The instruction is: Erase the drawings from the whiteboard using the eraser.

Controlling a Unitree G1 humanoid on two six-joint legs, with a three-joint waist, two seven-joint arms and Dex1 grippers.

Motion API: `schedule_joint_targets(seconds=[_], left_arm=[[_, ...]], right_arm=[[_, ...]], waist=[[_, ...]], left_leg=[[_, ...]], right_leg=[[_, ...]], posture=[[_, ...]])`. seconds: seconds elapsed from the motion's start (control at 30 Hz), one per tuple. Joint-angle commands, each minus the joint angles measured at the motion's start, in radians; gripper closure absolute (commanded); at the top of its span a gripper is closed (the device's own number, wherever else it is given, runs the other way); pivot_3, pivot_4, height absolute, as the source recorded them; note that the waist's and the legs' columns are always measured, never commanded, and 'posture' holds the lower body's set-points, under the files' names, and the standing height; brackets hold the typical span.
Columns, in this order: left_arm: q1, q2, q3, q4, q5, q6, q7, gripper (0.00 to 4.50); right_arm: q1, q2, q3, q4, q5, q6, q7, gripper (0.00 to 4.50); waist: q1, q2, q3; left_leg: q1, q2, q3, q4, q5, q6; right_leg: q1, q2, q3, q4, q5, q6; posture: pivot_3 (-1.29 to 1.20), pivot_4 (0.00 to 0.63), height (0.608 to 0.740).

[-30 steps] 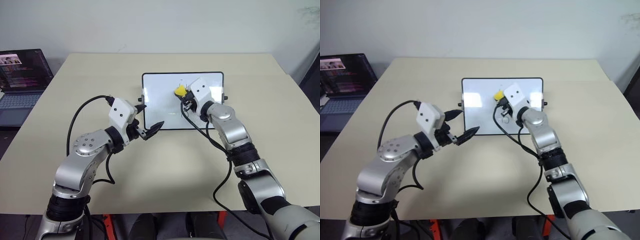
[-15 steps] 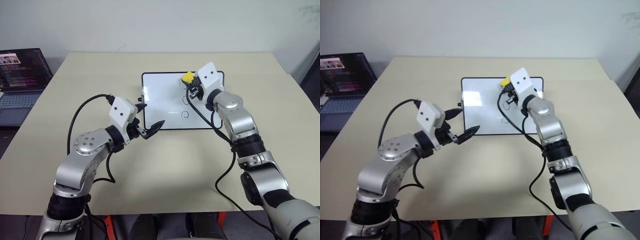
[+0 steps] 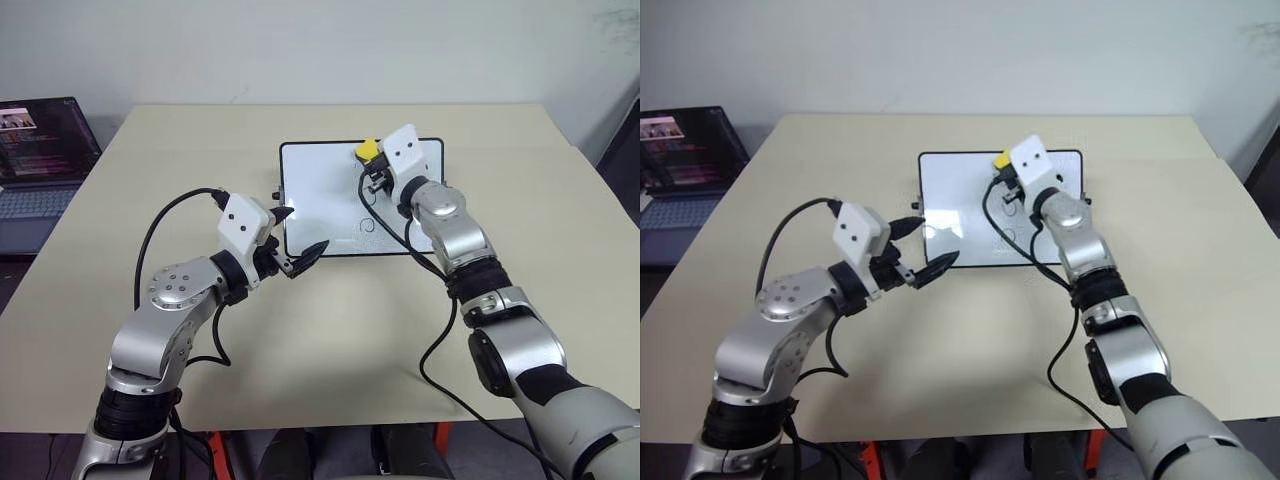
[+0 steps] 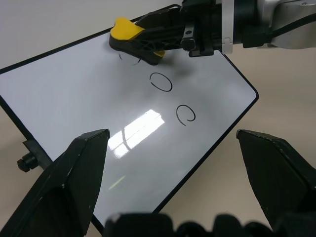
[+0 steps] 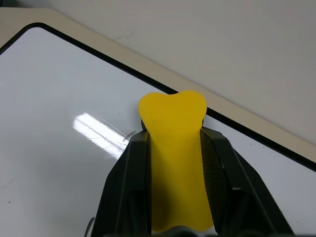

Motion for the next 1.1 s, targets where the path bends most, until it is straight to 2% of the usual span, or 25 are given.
schedule_joint_targets(seconds=[0.03,0.53,0.73,0.93,1.1], left_arm=[[-0.011,0.006,0.018,-0.033,0.003,-0.016,0.004,0.00],[-0.007,0.007,0.019,-0.034,0.002,-0.016,0.005,0.00],[-0.009,0.005,0.015,-0.028,0.004,-0.018,0.003,0.00],[-0.021,-0.001,0.006,-0.013,0.007,-0.026,0.000,0.00],[-0.028,-0.005,0.000,-0.008,0.009,-0.029,-0.003,0.00]], right_arm=[[-0.014,0.026,0.010,0.028,-0.005,-0.019,-0.001,3.40],[0.069,0.119,0.020,-0.131,0.007,0.059,0.014,3.40],[0.112,0.102,0.011,-0.267,0.015,0.138,0.035,3.40],[0.129,0.064,-0.007,-0.417,0.035,0.224,0.050,3.40],[0.120,0.013,-0.031,-0.462,0.045,0.249,0.048,3.40]], waist=[[-0.005,0.000,0.000],[-0.008,0.000,0.000],[-0.006,0.000,0.000],[-0.006,0.000,0.000],[-0.004,0.000,0.000]], left_leg=[[0.000,0.000,0.000,0.000,0.000,0.000],[0.000,0.000,0.000,0.000,0.000,0.000],[-0.002,0.000,0.000,0.000,0.001,-0.002],[-0.012,0.000,0.000,0.001,0.002,-0.004],[-0.013,0.000,0.000,0.001,0.002,-0.004]], right_leg=[[0.000,0.000,0.000,0.000,0.000,0.000],[0.000,0.000,0.000,0.000,0.000,0.000],[-0.002,0.000,0.000,0.000,0.000,0.000],[-0.012,0.000,-0.001,0.000,0.000,0.000],[-0.012,0.000,-0.001,-0.001,0.000,0.000]], posture=[[0.00,0.150,0.740],[0.00,0.150,0.740],[0.00,0.150,0.740],[0.00,0.150,0.740],[0.00,0.150,0.740]])
